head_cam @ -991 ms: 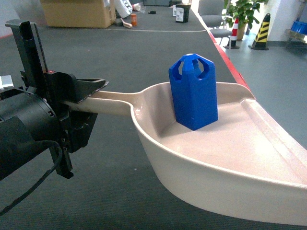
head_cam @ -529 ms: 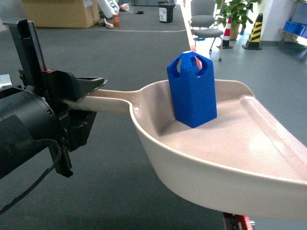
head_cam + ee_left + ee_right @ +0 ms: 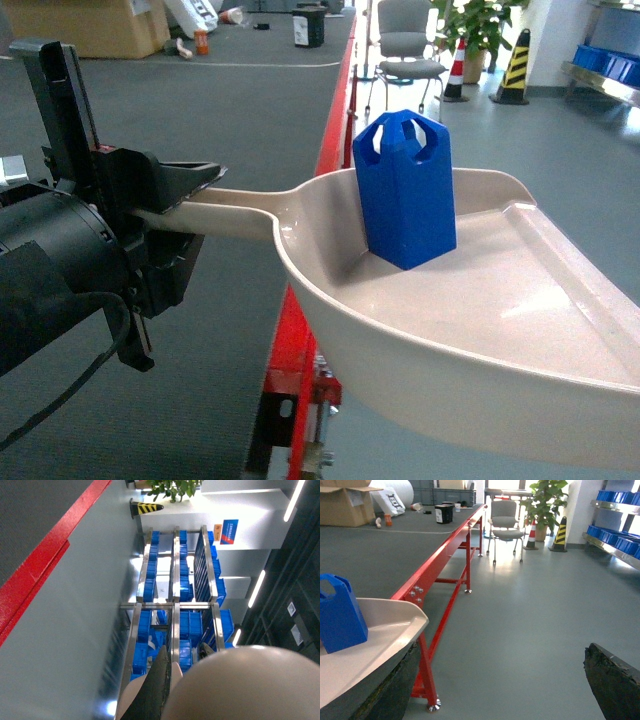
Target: Place part in tray to right shelf
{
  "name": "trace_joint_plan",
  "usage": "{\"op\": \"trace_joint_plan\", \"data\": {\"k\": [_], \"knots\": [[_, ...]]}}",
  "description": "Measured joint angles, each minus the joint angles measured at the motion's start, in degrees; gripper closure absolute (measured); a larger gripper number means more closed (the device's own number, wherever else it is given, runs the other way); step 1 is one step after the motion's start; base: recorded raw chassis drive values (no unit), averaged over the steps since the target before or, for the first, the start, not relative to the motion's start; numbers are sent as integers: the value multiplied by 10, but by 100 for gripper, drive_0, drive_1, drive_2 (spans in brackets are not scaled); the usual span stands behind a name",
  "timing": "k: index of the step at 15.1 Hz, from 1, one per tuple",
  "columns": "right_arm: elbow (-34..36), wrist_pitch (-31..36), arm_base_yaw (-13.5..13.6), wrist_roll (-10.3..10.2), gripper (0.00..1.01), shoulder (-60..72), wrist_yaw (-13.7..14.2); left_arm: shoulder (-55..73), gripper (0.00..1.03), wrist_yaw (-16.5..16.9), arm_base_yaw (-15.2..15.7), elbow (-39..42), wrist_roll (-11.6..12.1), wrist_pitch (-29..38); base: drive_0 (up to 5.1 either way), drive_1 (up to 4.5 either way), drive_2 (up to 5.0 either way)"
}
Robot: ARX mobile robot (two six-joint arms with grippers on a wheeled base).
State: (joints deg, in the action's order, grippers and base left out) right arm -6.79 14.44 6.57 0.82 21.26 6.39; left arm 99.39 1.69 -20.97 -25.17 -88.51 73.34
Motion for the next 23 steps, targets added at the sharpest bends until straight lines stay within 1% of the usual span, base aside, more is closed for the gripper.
{"op": "trace_joint_plan", "data": {"k": [18,21,22,23], "knots": [[0,0,0,0,3,0,0,0,90,0,0,0,0,-1,501,-242,-242],[0,0,0,0,3,-1,1,0,90,-1,0,0,1,-1,436,-201,-201],[0,-2,-2,0,3,0,2,0,90,8,-10,0,0,0,436,-201,-201],[0,0,-2,0,3,0,2,0,90,6,-7,0,0,-1,0,0,0]]}}
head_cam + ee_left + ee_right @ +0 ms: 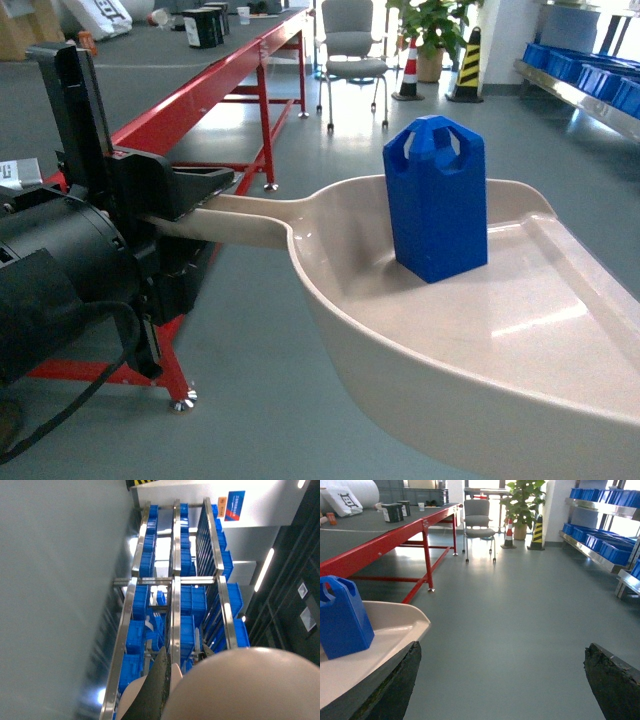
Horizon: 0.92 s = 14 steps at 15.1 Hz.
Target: Place part in tray to right shelf
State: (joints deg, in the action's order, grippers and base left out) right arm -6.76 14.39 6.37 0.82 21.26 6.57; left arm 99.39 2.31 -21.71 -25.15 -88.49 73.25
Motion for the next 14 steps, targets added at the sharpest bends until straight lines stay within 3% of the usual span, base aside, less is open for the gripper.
{"op": "trace_joint_plan", "data": {"k": [11,14], "knots": [[0,0,0,0,3,0,0,0,90,-7,5,0,0,0,0,0,0],[0,0,0,0,3,0,0,0,90,-4,4,1,0,-1,2,369,-365]]}}
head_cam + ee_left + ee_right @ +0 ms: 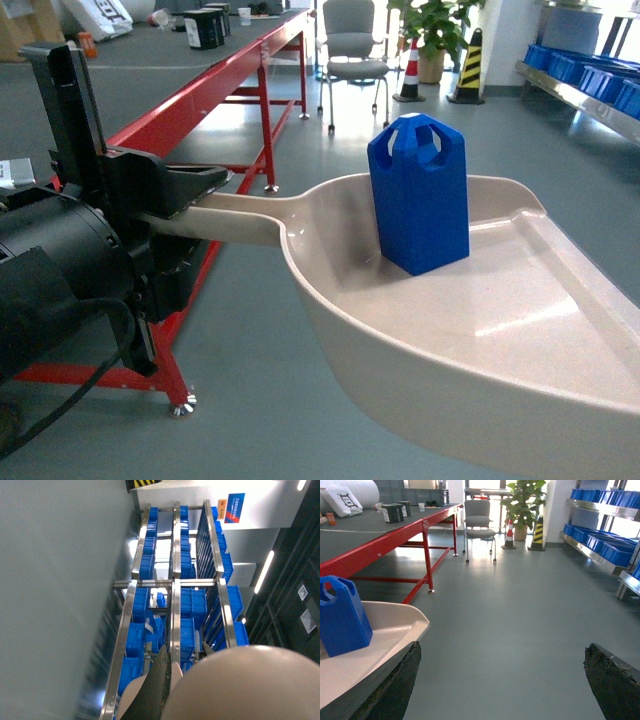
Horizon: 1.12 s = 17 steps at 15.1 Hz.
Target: Place part in tray to right shelf
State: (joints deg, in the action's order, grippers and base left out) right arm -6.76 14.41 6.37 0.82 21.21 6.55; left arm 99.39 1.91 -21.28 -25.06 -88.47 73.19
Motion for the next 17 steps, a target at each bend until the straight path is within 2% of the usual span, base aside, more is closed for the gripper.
{"op": "trace_joint_plan", "data": {"k": [17], "knots": [[0,2,0,0,3,0,0,0,90,-2,1,0,0,3,9,401,-384]]}}
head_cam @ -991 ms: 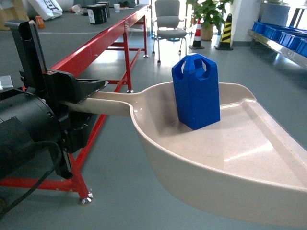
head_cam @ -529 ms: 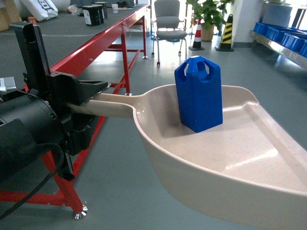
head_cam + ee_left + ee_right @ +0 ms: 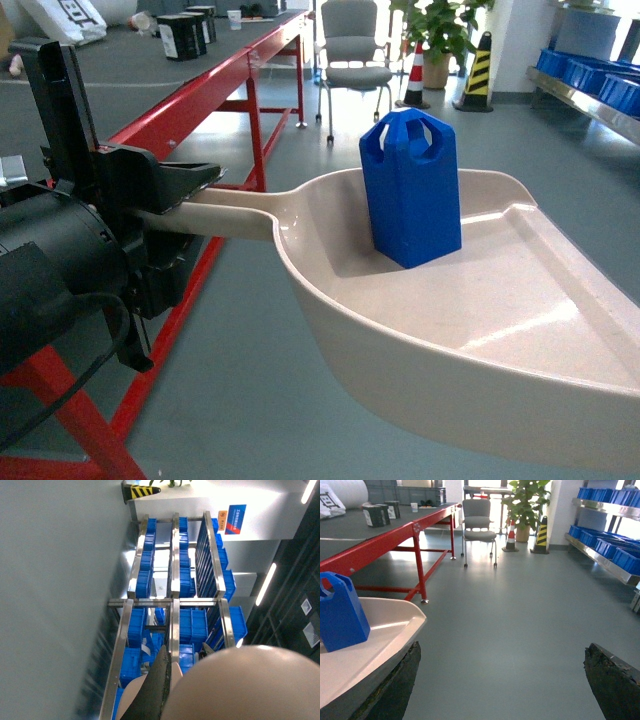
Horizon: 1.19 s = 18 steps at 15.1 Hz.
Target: Place part in tray to right shelf
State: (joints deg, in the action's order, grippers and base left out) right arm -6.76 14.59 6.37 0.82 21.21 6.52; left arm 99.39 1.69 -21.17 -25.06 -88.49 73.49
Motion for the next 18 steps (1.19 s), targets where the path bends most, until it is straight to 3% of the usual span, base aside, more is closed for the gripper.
{"op": "trace_joint_plan", "data": {"k": [18], "knots": [[0,-1,0,0,3,0,0,0,90,0,0,0,0,-2,0,393,-392]]}}
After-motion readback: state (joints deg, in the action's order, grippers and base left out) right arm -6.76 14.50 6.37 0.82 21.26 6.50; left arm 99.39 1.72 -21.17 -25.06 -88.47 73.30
